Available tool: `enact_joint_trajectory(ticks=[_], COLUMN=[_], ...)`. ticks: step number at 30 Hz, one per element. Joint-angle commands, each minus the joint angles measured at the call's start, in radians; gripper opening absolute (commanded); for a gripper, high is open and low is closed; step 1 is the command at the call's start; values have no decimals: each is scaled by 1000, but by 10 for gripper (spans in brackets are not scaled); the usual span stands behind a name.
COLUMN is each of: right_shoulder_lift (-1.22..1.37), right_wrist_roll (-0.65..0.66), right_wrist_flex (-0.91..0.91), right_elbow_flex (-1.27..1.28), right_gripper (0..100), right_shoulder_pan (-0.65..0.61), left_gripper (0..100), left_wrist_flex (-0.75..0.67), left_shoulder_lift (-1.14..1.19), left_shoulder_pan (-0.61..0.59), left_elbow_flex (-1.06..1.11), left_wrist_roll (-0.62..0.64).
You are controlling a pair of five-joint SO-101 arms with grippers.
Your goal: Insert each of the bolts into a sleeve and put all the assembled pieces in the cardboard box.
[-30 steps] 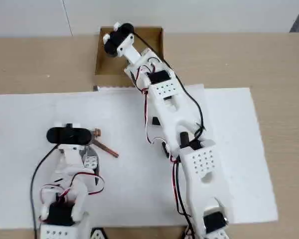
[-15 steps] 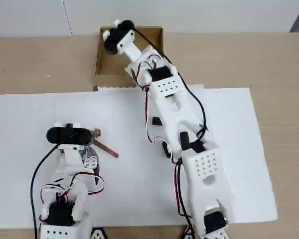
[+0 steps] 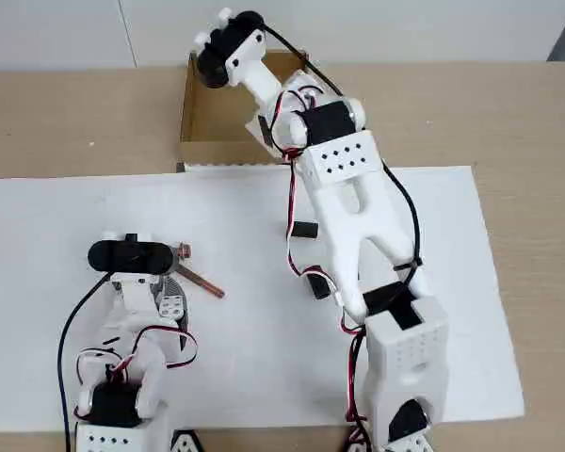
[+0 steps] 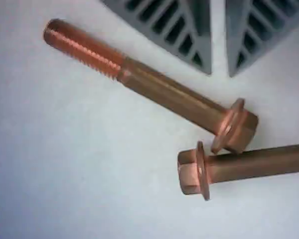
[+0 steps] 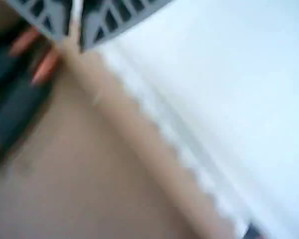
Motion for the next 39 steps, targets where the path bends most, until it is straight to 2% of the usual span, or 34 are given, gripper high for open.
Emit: enact_joint_trajectory(ticks=[1, 14, 21, 31, 39], right_shoulder_lift=[-110, -300, -407, -714, -921], right_wrist_roll=[-103, -318, -379, -385, -399], right_wrist_flex=[90, 446, 475, 453, 243], right_elbow_flex=[-49, -49, 2, 503, 959], right_gripper=[2, 2, 2, 3, 5], right_shoulder_pan=[-4, -2, 2, 1, 5], left_gripper=[6, 6, 6, 6, 6], left_wrist_flex=[6, 6, 6, 6, 6], left_shoulder_lift=[-11, -11, -11, -11, -11], left_shoulder_pan=[-6, -6, -6, -6, -6], left_elbow_flex=[-2, -2, -2, -2, -2], left_wrist_roll=[-6, -6, -6, -6, -3])
